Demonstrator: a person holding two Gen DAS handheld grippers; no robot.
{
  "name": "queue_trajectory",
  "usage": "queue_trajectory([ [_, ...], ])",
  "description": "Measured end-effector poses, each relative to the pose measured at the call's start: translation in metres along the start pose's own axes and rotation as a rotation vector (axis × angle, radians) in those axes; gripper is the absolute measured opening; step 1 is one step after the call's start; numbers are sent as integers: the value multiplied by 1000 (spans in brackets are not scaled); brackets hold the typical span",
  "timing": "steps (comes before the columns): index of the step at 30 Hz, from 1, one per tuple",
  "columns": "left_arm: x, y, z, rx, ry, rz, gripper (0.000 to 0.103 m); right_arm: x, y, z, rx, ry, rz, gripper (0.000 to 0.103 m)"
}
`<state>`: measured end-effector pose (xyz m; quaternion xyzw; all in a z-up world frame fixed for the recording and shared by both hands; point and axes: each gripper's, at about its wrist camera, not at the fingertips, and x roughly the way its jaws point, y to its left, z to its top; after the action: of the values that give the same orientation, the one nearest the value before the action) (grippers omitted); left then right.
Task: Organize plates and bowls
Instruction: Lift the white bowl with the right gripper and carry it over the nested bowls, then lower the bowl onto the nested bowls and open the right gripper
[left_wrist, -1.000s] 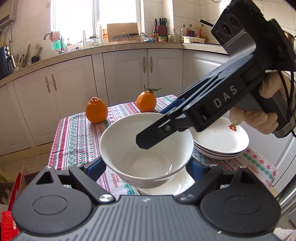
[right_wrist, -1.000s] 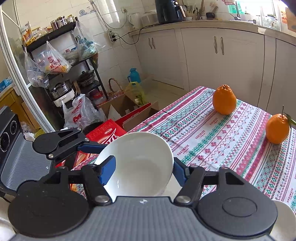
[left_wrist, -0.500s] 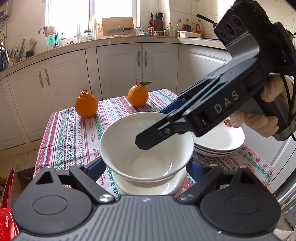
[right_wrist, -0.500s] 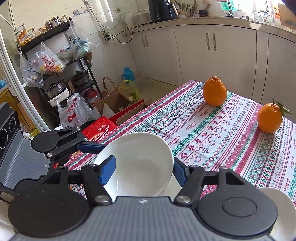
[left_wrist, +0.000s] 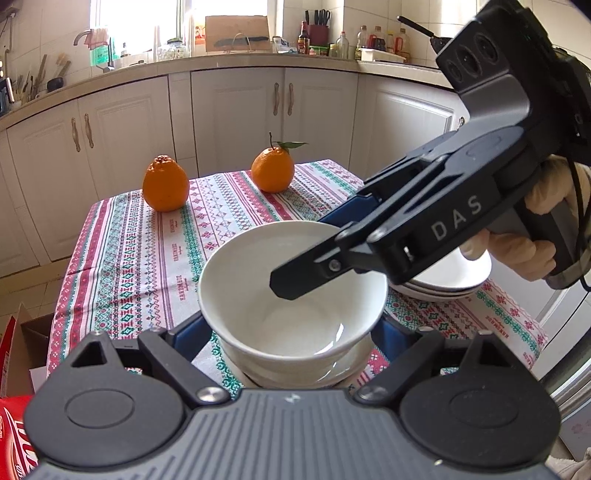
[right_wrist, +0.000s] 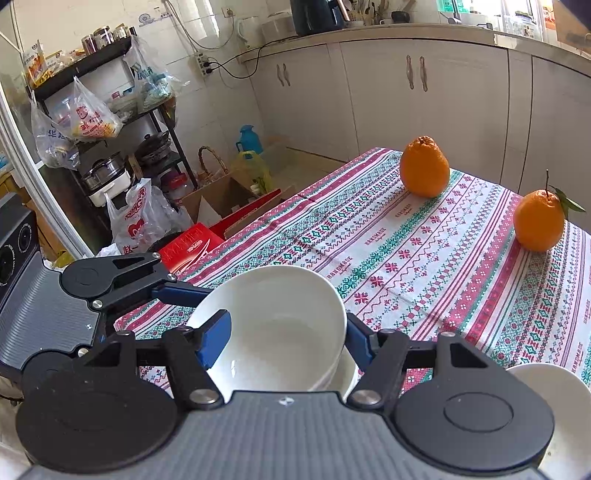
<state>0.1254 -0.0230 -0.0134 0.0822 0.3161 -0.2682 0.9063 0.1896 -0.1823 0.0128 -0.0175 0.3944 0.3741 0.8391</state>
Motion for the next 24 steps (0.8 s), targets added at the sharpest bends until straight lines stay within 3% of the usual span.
queue_trajectory([
  [11, 5, 2, -5, 3, 8, -19, 93, 8, 1, -3, -15, 16, -30, 73],
  [18, -6, 6, -8, 11, -50, -23, 101, 2, 4, -12, -3, -46, -91, 101],
  [24, -16, 11, -19, 46, -35, -25, 102, 1, 10, -28, 19, -71, -143, 101],
])
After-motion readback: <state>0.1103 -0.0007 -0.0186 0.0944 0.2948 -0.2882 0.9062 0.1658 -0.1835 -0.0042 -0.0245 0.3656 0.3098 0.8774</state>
